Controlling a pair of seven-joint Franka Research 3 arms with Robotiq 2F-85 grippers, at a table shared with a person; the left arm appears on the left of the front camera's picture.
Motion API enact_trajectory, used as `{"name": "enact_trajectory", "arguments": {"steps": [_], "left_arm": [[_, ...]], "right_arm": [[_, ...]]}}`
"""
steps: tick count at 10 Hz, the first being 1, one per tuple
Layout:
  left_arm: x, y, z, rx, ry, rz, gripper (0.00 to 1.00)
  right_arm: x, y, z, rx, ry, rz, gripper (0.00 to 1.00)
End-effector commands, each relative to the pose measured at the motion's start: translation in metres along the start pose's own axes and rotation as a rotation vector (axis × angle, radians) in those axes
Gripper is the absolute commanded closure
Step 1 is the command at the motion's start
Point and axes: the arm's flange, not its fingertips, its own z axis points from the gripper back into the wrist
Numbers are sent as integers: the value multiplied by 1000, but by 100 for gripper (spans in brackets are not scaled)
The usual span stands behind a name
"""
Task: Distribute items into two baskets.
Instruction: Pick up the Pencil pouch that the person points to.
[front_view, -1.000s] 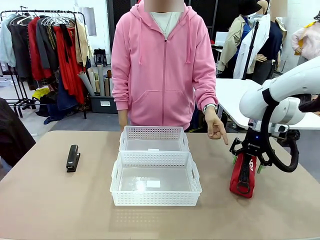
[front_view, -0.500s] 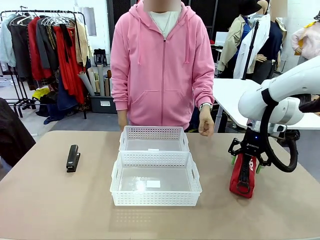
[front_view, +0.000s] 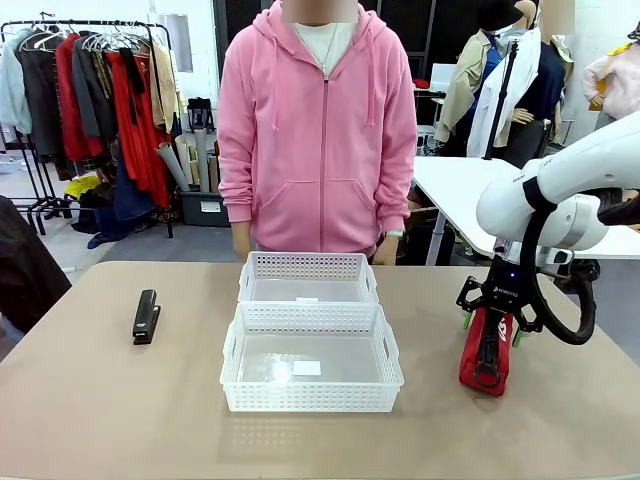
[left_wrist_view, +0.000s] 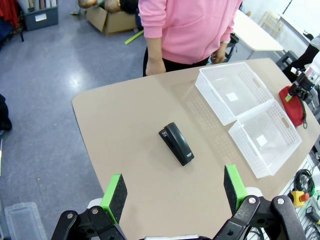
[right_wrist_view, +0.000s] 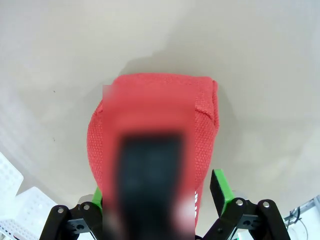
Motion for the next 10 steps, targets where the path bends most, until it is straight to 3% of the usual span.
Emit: {"name": "enact_trajectory", "arguments": {"steps": [1,2,7,10], "left_arm": [[0,2,0,-15,-21,-14,0],[0,2,0,-15,-21,-14,0],[0,2,0,-15,-21,-14,0],[0,2,0,-15,-21,-14,0]], "right_arm": [[0,1,0,1,-2,-3,0],[0,0,0,0,0,0,0],[-12,18,-2,-35,-13,-67,98],[-10,13,-1,-33,17,-88,100]]}}
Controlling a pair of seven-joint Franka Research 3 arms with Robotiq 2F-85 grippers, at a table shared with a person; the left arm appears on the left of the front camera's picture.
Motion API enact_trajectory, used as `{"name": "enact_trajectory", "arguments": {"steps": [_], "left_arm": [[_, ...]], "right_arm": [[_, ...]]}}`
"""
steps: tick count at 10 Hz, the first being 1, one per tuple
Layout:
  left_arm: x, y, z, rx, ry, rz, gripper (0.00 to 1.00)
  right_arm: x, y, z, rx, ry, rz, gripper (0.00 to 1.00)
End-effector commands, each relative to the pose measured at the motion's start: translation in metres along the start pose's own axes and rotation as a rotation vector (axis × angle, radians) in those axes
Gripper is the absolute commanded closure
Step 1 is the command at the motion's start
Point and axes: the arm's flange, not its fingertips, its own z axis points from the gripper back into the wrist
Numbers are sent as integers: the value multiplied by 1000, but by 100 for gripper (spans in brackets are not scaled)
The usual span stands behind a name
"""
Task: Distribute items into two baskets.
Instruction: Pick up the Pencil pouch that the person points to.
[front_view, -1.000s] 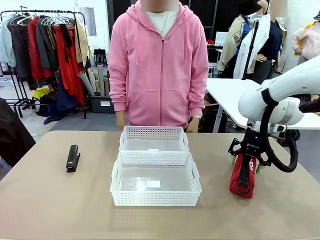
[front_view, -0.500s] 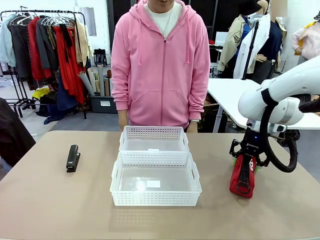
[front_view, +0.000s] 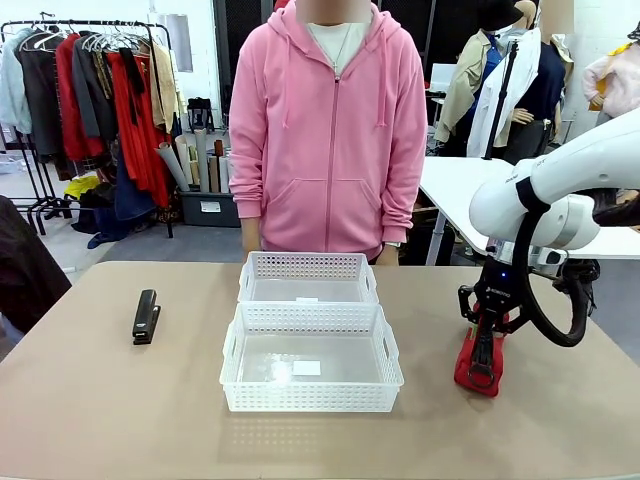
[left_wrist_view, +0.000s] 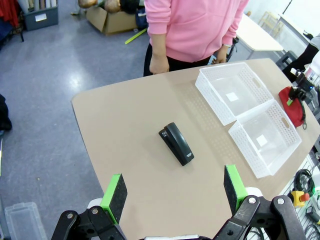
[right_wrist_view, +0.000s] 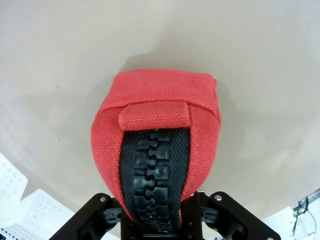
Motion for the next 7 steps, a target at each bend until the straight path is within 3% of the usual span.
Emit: {"name": "enact_trajectory", "arguments": {"steps": [1,7], "left_arm": [[0,2,0,-15,-21,-14,0],[0,2,0,-15,-21,-14,0]], "right_arm": [[1,1,2,-44,29,-38,100],[1,-4,1,-17,29,-7,100]]}}
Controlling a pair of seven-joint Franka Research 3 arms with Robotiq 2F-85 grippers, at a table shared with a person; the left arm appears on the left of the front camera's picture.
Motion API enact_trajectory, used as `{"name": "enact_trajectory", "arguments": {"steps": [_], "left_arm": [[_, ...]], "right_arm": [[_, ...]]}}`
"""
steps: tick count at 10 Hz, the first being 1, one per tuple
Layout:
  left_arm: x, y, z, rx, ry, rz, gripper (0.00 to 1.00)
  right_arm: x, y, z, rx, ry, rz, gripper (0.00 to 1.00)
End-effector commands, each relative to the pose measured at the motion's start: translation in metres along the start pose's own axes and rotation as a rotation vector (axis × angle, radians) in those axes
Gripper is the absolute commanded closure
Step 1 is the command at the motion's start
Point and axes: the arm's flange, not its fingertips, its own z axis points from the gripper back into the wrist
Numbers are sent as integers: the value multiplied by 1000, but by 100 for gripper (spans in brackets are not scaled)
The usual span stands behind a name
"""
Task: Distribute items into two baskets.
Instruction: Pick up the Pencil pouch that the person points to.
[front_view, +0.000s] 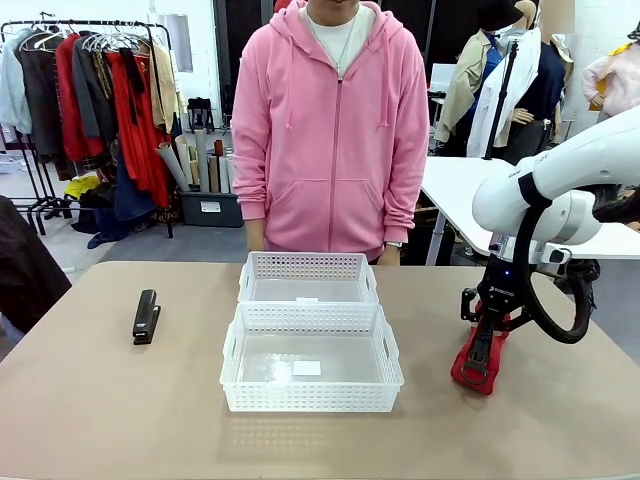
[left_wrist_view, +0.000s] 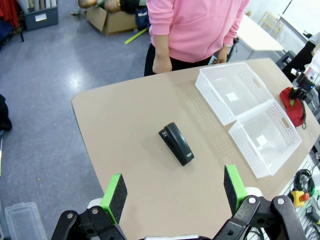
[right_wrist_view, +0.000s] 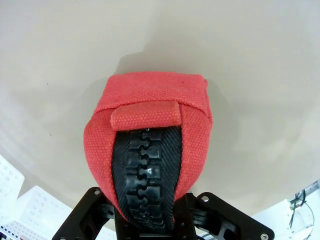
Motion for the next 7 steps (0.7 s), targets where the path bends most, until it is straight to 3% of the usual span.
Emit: {"name": "enact_trajectory", "arguments": {"steps": [1,4,5,7], "left_arm": [[0,2,-1,-15,-21,-14,0],[0,2,-1,-15,-21,-14,0],[0,2,-1,-15,-21,-14,0],[0,2,-1,-15,-21,-14,0]], "right_arm": [[-2,0,-2,3,-10,2,100],[0,0,0,0,0,0,100],[-12,3,21,-159,6,66,100],[-31,8,58,-357,18,210,100]]}}
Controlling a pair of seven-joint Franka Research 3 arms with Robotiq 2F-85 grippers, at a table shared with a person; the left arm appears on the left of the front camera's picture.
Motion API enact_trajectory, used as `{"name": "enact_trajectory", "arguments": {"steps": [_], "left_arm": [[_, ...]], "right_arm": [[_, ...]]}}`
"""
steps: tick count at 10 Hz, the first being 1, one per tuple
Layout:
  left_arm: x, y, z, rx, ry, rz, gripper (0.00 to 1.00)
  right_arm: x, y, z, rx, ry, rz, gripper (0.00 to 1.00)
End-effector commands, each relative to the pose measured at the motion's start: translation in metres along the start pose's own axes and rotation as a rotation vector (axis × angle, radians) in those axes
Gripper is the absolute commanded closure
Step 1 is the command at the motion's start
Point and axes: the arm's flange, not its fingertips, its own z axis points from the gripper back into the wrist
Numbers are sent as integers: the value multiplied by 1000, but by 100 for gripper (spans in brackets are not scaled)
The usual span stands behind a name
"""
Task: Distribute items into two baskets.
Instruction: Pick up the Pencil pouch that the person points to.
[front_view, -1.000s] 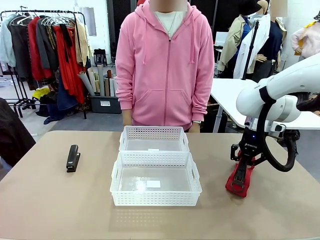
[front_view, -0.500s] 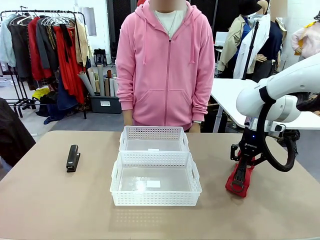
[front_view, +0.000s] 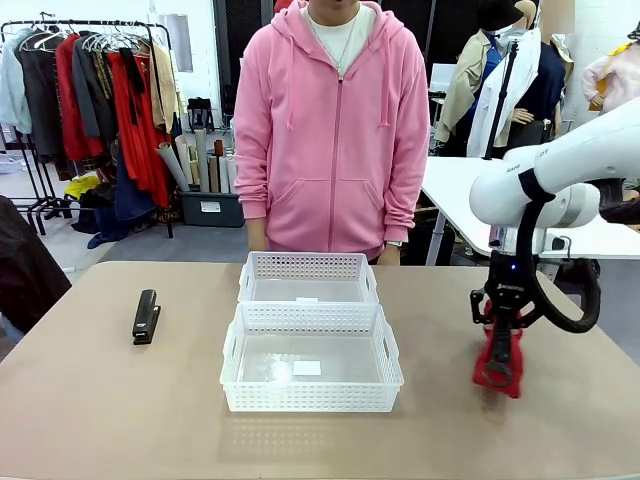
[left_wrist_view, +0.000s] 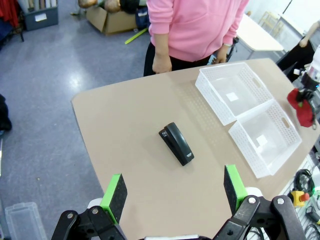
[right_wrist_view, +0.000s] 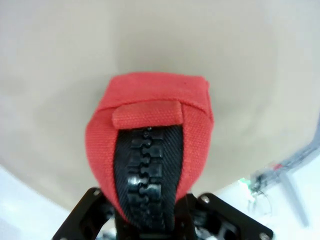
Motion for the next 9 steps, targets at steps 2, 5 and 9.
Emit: {"name": "enact_trajectory", "arguments": {"steps": [2,5,9], "left_arm": [[0,2,-1,-15,-21,-14,0],[0,2,-1,-15,-21,-14,0],[0,2,-1,-15,-21,-14,0]], "right_arm": [[-34,-2,69,-235,-17,286,100],[-70,-21,106,-275,-130,496,100],[-107,-60,136,-163,-257,770,100]]}}
